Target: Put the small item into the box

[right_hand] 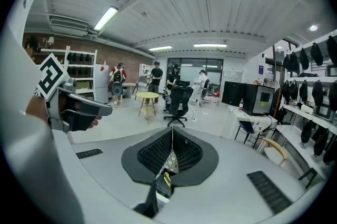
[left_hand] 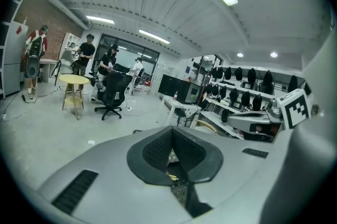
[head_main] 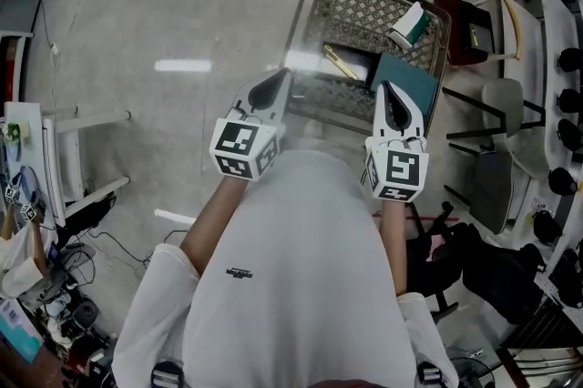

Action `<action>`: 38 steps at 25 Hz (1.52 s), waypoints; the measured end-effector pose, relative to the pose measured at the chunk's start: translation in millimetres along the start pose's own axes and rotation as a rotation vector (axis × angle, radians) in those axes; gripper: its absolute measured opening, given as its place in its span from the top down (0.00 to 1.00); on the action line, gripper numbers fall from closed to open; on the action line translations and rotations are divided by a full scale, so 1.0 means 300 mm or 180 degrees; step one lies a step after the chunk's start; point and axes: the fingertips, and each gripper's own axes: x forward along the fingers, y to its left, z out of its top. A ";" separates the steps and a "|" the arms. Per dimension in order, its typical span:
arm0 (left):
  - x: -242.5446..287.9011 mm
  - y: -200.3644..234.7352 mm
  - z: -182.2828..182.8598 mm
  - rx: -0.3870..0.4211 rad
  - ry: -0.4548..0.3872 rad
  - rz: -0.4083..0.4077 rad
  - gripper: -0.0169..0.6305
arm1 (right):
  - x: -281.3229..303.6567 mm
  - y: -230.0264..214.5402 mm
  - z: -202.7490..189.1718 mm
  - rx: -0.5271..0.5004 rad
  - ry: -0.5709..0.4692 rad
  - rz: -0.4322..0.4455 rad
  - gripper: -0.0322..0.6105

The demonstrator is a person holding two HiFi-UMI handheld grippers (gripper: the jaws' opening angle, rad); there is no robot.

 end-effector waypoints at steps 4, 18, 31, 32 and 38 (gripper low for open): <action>-0.003 -0.017 0.006 0.0026 -0.0036 0.0001 0.97 | -0.024 -0.020 -0.011 0.0063 -0.0065 -0.0025 0.95; 0.006 -0.065 0.048 0.0085 -0.0143 0.0034 0.97 | -0.022 -0.029 0.024 0.0060 -0.0227 0.0120 0.95; 0.044 -0.086 0.044 0.0069 -0.0173 0.0094 0.97 | -0.005 -0.064 0.021 0.0053 -0.0248 0.0184 0.95; 0.044 -0.088 0.043 0.0067 -0.0176 0.0099 0.97 | -0.006 -0.064 0.021 0.0052 -0.0256 0.0188 0.95; 0.052 -0.114 0.041 0.0077 -0.0188 0.0098 0.97 | -0.010 -0.086 0.019 0.0068 -0.0283 0.0187 0.95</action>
